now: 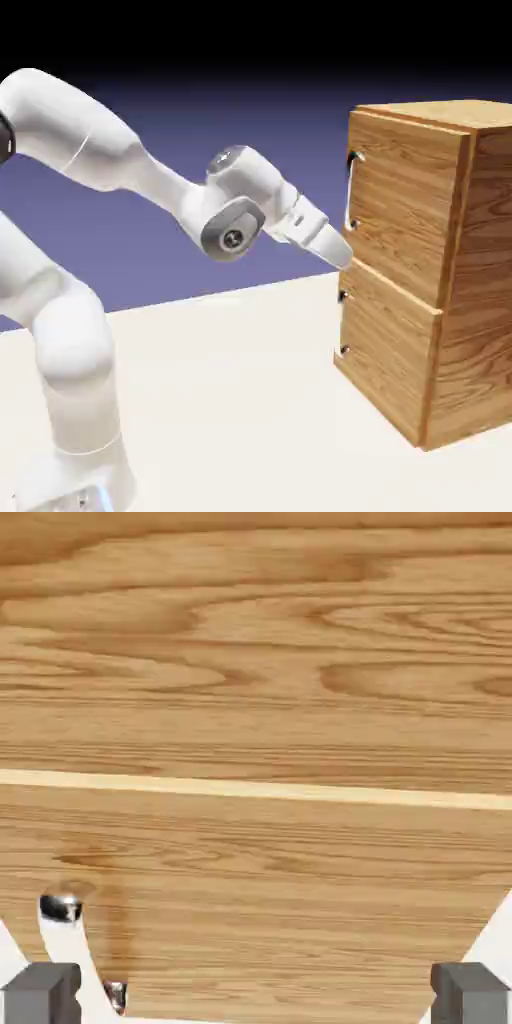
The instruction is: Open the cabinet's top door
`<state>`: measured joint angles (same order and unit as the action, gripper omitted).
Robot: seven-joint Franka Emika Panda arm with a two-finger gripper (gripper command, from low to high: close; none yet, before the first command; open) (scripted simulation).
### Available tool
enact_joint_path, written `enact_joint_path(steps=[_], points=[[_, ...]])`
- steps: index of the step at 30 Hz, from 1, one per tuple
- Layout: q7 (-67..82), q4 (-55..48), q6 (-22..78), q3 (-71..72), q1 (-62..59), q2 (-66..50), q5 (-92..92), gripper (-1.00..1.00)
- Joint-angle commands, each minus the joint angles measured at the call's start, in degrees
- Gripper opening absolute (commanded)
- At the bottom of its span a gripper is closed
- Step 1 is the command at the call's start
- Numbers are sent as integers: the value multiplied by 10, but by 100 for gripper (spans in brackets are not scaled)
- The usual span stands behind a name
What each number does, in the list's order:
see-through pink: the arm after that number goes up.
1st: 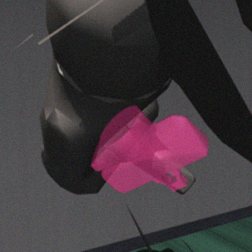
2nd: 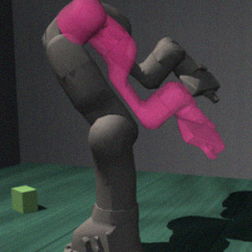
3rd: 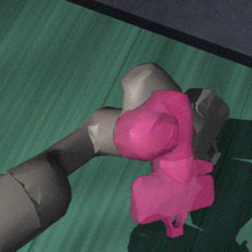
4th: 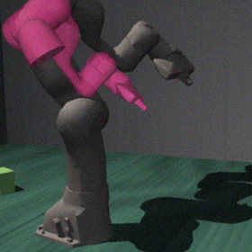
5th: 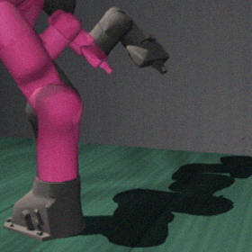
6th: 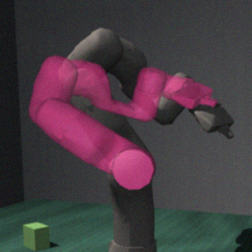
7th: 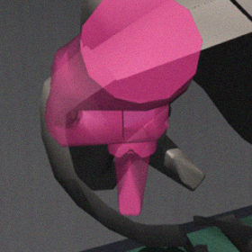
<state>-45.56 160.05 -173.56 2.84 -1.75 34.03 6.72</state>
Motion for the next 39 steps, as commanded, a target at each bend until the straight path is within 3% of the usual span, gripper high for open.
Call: enact_joint_path(steps=[1, 39], points=[[-12, -4, 2, 11, -9, 5, 25, 0], [-449, -137, 64, 410, -352, 199, 972, 0]])
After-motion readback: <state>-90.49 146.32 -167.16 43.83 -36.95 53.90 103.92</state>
